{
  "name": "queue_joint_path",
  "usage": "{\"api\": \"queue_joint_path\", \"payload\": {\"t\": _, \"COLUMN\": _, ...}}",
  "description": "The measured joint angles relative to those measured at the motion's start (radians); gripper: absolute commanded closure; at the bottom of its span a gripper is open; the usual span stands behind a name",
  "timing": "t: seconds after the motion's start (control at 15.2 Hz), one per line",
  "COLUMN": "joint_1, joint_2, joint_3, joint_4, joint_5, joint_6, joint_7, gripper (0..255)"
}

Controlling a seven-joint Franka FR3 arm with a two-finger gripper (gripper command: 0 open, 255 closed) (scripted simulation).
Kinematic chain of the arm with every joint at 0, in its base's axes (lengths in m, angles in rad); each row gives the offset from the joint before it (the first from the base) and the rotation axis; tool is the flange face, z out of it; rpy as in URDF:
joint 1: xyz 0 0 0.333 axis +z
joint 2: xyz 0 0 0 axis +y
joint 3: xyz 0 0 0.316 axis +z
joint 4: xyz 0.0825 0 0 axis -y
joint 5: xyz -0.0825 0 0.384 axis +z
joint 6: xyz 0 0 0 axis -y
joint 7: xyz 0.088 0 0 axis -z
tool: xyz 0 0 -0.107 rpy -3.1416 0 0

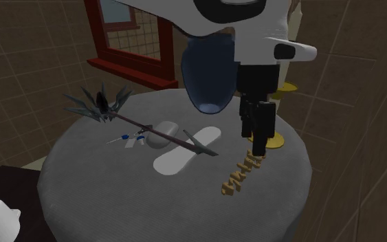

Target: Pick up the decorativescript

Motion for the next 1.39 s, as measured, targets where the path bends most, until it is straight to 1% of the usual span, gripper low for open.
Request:
{"api": "queue_joint_path", "payload": {"t": 0.07, "joint_1": 0.005, "joint_2": 0.022, "joint_3": -0.002, "joint_4": 0.021, "joint_5": -0.007, "joint_6": -0.001, "joint_7": 0.003, "gripper": 0}}
{"api": "queue_joint_path", "payload": {"t": 0.26, "joint_1": 0.009, "joint_2": 0.043, "joint_3": -0.005, "joint_4": 0.012, "joint_5": -0.015, "joint_6": 0.024, "joint_7": 0.016, "gripper": 0}}
{"api": "queue_joint_path", "payload": {"t": 0.53, "joint_1": 0.008, "joint_2": 0.053, "joint_3": -0.007, "joint_4": -0.028, "joint_5": -0.023, "joint_6": 0.072, "joint_7": 0.031, "gripper": 0}}
{"api": "queue_joint_path", "payload": {"t": 0.59, "joint_1": 0.007, "joint_2": 0.053, "joint_3": -0.007, "joint_4": -0.032, "joint_5": -0.023, "joint_6": 0.076, "joint_7": 0.032, "gripper": 255}}
{"api": "queue_joint_path", "payload": {"t": 1.25, "joint_1": 0.007, "joint_2": 0.054, "joint_3": -0.008, "joint_4": -0.033, "joint_5": -0.024, "joint_6": 0.079, "joint_7": 0.033, "gripper": 255}}
{"api": "queue_joint_path", "payload": {"t": 1.39, "joint_1": 0.007, "joint_2": 0.05, "joint_3": -0.007, "joint_4": -0.023, "joint_5": -0.021, "joint_6": 0.064, "joint_7": 0.028, "gripper": 255}}
